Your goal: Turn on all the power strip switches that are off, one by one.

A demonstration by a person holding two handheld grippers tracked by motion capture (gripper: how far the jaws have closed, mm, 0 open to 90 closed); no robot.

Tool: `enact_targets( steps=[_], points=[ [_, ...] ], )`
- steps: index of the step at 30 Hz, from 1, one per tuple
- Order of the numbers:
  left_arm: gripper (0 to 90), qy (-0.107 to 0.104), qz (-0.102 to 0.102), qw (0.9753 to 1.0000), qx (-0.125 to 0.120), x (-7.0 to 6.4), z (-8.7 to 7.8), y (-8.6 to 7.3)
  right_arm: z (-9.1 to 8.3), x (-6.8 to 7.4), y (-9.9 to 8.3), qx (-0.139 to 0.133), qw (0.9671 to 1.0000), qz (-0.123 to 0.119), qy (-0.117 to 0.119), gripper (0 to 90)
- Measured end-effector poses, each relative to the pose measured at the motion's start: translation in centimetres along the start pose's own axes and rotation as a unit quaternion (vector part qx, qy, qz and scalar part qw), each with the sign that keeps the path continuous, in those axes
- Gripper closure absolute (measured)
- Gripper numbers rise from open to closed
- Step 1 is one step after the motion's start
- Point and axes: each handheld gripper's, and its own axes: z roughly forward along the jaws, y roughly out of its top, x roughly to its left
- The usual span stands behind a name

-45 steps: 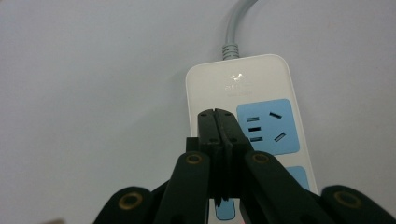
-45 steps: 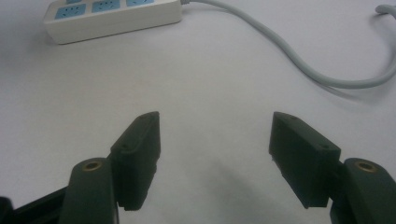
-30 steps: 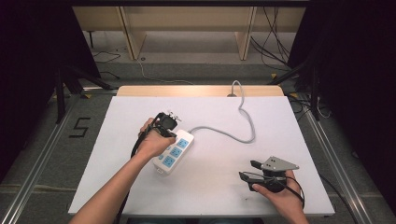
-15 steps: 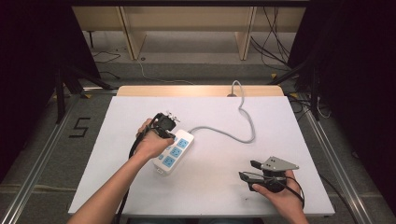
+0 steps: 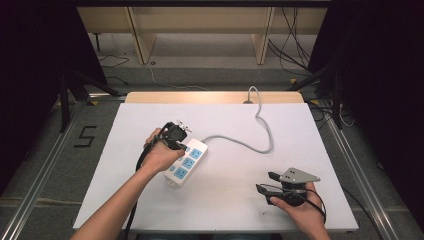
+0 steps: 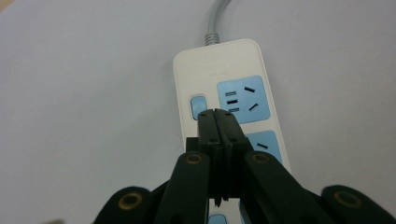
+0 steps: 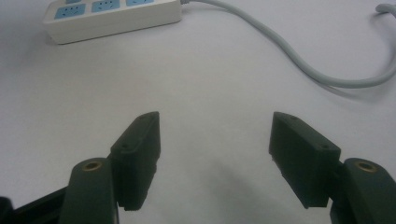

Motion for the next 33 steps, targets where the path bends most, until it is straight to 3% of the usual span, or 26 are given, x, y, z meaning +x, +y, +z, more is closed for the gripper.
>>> enact_targets(
  steps=[33],
  points=[
    [89.5,-0.008,-0.005,1.0,-0.003,0.0,-1.4,-1.5,0.0,0.0,0.0,0.001,1.0,0.0,0.0,34.9]
  ],
)
